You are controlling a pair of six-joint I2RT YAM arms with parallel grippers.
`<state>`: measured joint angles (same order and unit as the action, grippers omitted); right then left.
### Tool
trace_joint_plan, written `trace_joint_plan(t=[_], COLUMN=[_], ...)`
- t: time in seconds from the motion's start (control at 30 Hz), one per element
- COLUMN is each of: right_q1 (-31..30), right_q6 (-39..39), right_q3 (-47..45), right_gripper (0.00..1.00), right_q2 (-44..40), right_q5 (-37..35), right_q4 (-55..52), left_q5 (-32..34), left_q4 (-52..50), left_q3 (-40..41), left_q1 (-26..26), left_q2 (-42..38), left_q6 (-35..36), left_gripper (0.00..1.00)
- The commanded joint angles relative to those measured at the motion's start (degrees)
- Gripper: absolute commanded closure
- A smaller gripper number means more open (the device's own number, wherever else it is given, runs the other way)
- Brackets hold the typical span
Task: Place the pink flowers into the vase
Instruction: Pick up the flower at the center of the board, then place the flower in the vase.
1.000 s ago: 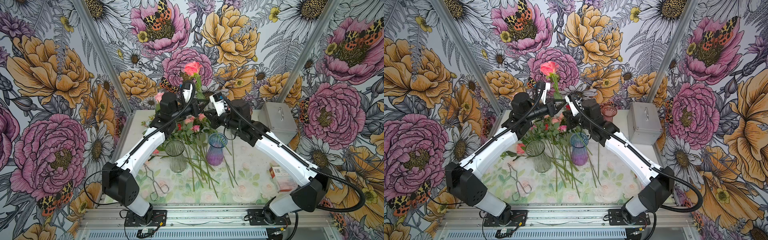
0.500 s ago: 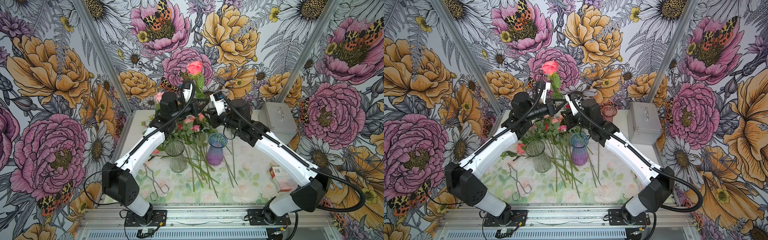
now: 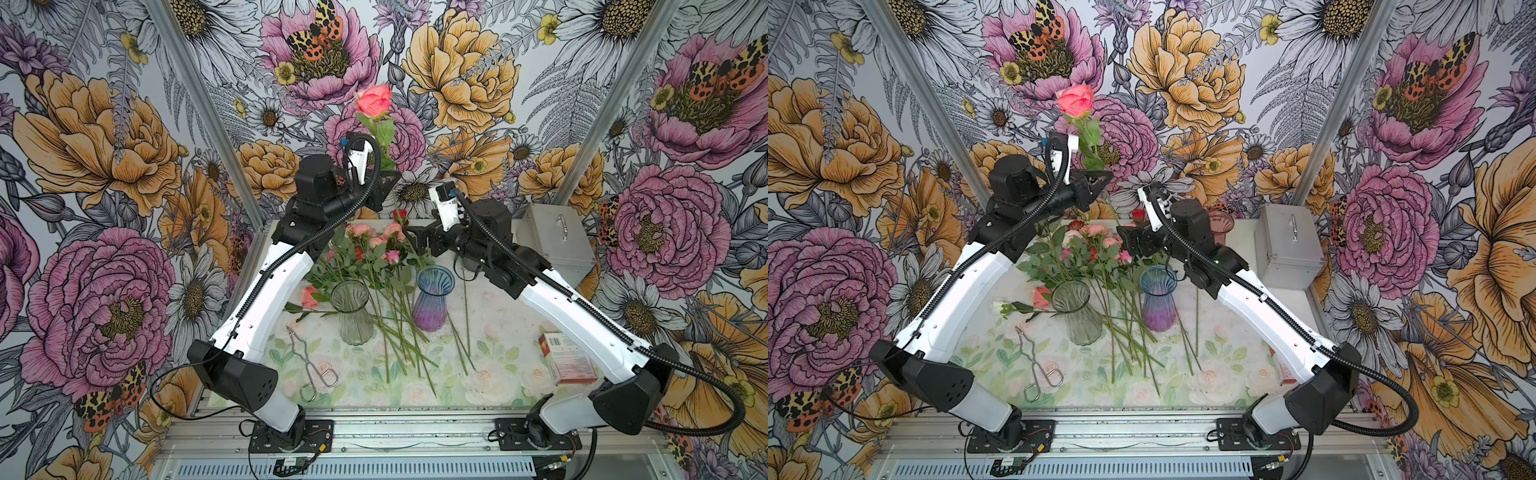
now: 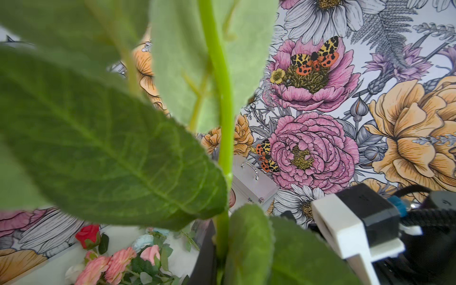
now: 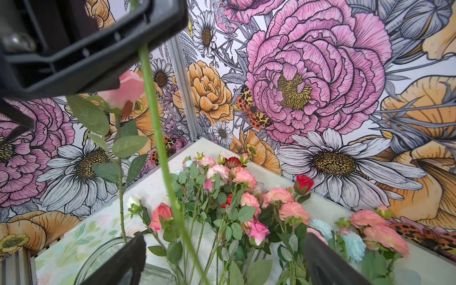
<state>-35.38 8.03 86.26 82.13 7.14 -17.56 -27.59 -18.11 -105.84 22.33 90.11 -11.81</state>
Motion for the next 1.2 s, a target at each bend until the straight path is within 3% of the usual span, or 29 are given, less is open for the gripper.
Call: trace_joint_plan(t=[0.0,0.2,0.87,1.17], right_q1=[1.1,3.3,5.4,6.6], right_q6=[0.6,2.5,4.6,5.1], right_q3=[-1.5,-4.4,-12.6,-16.2], right_gripper=[0.01,0.01,0.01,0.01], right_q2=[-3.8,-7.0,-4.5,-4.1], right_q5=[-0.8,-0.3,-0.6,-0.3], right_q4=[0.9,1.0,0.4,0.0], left_q5=[4.2,2.5,-1.4,3.4], left_q4=[-6.5,-7.1,-6.7,-20.1], left_q3=[-2.8,-2.8,-8.2,-10.7], left_q1=[-1.6,-3.0,-3.1,-6.4], left_q2=[0.1,-2.4,-6.4,-11.1], left_q6=[5.4,4.8,-0.7,4.2], left_gripper=[1.0,1.0,1.0,1.0])
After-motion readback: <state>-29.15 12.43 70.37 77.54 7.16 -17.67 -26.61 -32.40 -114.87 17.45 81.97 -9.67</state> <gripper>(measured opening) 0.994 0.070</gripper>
